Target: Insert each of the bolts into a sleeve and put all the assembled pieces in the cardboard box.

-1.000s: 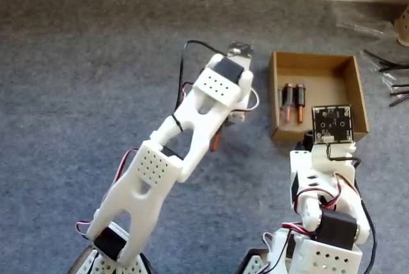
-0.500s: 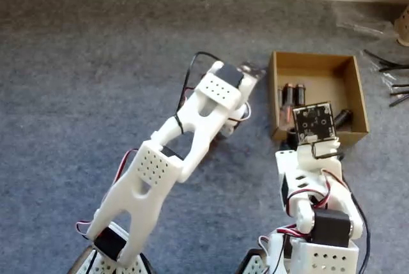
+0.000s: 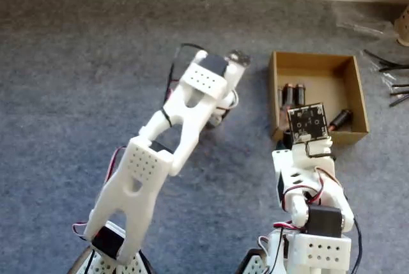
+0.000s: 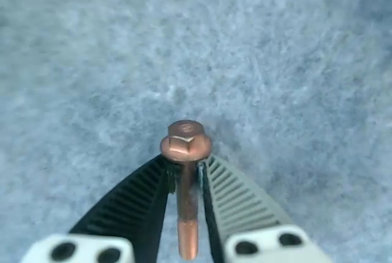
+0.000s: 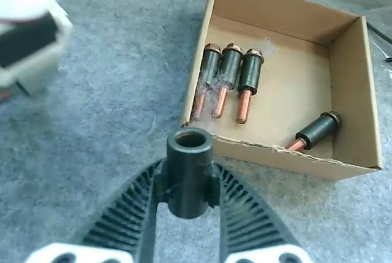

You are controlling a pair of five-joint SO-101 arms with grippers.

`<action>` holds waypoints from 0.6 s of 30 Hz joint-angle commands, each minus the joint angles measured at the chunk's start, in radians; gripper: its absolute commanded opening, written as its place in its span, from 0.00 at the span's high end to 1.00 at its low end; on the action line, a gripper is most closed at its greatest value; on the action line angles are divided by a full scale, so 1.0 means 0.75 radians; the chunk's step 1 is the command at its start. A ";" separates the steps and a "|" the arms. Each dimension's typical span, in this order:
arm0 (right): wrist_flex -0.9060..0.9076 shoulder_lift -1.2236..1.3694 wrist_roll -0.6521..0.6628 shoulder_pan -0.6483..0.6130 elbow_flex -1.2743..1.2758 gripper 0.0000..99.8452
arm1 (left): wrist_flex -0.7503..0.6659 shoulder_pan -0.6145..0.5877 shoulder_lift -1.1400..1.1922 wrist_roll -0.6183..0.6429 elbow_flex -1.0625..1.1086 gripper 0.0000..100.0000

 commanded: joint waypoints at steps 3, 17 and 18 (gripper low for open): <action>-0.183 -0.011 0.004 -0.089 0.040 0.99 | 0.018 -0.079 -0.347 -0.012 0.093 1.00; -0.384 -0.003 -0.219 -0.433 0.050 0.99 | 0.016 -0.095 -0.819 -0.012 0.193 1.00; -0.404 -0.009 -0.221 -0.455 0.069 0.99 | 0.018 -0.095 -0.842 -0.012 0.193 1.00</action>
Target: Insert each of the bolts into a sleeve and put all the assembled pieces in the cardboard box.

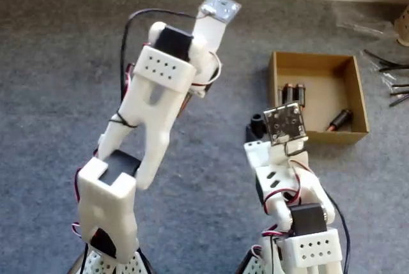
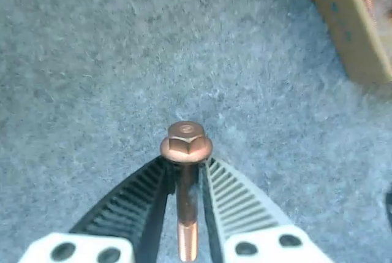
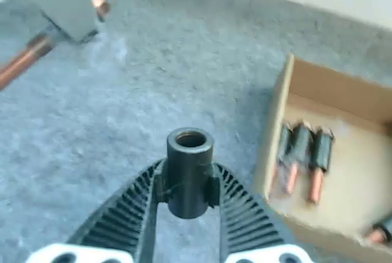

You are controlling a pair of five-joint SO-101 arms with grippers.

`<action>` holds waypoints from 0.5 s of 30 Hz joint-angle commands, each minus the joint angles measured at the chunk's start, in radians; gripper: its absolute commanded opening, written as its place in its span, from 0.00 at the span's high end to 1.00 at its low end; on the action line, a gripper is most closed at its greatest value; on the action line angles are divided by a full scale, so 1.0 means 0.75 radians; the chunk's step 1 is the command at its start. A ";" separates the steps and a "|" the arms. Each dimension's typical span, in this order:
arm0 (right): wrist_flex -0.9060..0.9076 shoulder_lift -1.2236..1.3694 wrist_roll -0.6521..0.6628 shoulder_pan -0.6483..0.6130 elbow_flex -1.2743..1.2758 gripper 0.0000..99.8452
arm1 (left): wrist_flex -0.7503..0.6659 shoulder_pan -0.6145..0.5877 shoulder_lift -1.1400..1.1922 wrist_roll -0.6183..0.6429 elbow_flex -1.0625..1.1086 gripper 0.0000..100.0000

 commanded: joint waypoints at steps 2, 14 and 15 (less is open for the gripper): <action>-0.126 -0.011 -0.018 -0.105 0.038 0.99 | 0.004 -0.009 -0.179 -0.008 -0.009 1.00; -0.375 -0.003 -0.018 -0.165 0.159 0.99 | 0.002 -0.118 -0.425 -0.084 -0.009 1.00; -0.377 -0.003 -0.018 -0.165 0.159 0.99 | 0.000 -0.116 -0.447 -0.084 -0.009 1.00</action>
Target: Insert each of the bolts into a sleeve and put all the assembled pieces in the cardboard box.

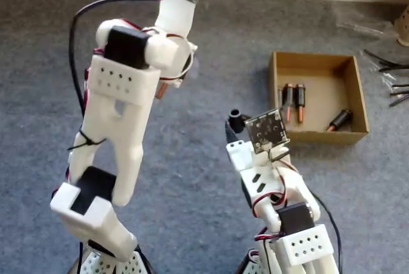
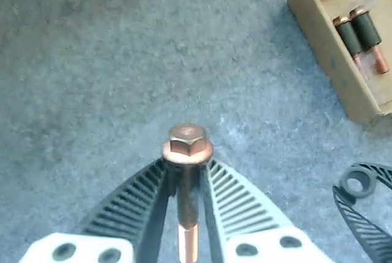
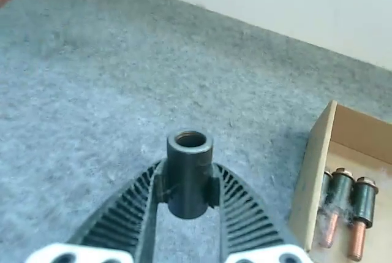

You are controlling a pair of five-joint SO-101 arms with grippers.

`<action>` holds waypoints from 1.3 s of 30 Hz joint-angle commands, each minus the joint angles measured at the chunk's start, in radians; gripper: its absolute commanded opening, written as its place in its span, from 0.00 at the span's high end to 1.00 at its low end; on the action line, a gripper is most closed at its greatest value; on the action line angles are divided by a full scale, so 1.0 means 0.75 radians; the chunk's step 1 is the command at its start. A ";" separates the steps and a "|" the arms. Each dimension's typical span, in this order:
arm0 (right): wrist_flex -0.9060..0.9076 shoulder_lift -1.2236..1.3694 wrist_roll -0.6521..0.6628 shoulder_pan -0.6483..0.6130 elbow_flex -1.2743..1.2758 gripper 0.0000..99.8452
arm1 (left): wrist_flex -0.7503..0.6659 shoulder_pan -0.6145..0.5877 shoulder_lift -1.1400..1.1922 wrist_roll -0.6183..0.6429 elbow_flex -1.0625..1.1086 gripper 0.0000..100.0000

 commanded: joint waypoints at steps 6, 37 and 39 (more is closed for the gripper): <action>-0.060 -0.009 -0.053 -0.019 0.009 0.99 | -0.006 0.116 -0.242 -0.029 0.132 1.00; -0.539 -0.011 -0.200 -0.216 0.294 0.99 | -1.207 0.183 -1.617 0.041 1.767 1.00; -0.539 -0.011 -0.194 -0.283 0.294 0.99 | -1.264 0.185 -1.683 0.045 1.869 1.00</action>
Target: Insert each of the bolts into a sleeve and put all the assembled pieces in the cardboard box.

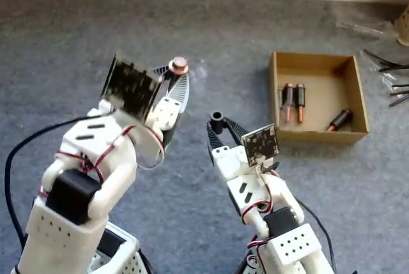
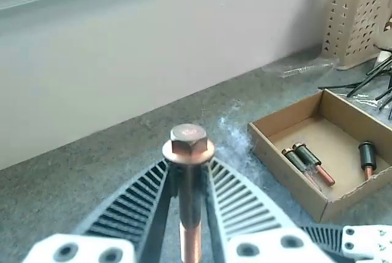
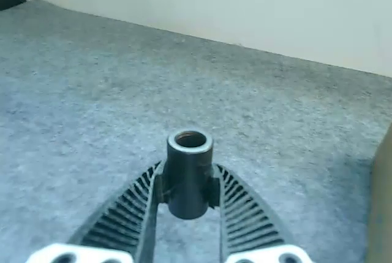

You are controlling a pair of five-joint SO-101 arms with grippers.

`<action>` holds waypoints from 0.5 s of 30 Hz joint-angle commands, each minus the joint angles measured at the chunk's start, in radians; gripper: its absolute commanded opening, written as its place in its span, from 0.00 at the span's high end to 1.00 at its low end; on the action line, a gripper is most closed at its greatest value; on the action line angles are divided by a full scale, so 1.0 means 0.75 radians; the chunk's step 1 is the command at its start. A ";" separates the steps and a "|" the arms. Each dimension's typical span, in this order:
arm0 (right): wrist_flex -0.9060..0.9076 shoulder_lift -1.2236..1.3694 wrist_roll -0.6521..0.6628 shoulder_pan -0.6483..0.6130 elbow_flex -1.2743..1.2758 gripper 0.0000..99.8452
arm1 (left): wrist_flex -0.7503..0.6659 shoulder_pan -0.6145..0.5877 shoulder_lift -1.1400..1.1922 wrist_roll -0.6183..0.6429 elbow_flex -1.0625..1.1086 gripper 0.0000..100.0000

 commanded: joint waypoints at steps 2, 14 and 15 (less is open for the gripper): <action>-0.042 -0.013 0.025 -0.126 -0.013 0.99 | -0.176 0.019 -0.175 0.016 0.187 1.00; -0.034 -0.013 -0.055 -0.157 -0.019 0.99 | -0.767 0.019 -0.641 0.014 0.848 1.00; -0.034 -0.013 -0.065 -0.154 -0.019 0.99 | -0.831 0.017 -0.666 0.014 0.899 1.00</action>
